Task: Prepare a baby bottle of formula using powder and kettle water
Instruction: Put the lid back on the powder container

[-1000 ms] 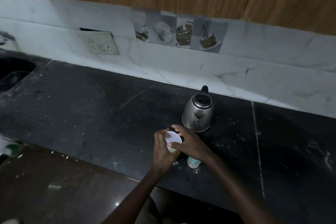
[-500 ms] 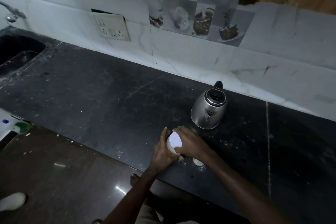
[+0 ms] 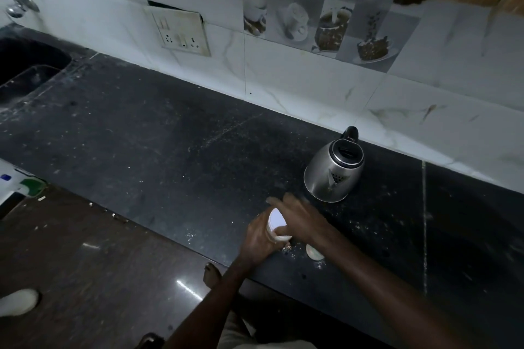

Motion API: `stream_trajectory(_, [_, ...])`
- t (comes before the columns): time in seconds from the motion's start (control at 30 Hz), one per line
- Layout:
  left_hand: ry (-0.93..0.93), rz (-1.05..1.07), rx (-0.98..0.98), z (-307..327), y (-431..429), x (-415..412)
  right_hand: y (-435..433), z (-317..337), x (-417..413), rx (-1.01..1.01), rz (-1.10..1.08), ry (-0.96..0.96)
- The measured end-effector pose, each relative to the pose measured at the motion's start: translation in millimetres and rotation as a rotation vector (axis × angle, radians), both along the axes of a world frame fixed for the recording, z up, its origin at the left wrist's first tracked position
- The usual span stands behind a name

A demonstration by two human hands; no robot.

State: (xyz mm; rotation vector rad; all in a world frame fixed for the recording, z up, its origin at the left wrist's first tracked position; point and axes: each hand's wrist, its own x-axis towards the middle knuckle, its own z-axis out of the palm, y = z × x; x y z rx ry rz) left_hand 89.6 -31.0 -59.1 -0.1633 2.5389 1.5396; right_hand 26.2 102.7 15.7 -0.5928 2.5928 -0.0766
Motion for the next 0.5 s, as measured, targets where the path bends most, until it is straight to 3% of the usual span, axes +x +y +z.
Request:
stream_trajectory(0.27, [0.054, -0.012, 0.008, 0.3, -0.9, 2.0, -1.4, -2.6, 1.8, 0.096, 0.131, 0.083])
stream_trajectory(0.43, [0.044, 0.031, 0.089, 2.7, -2.5, 4.4, -8.8, -1.5, -1.4, 0.169, -0.038, 0.157])
stream_trajectory(0.5, [0.047, 0.025, 0.079, 1.7, -3.2, 4.9, -6.1, -2.6, 0.2, 0.157, 0.026, 0.126])
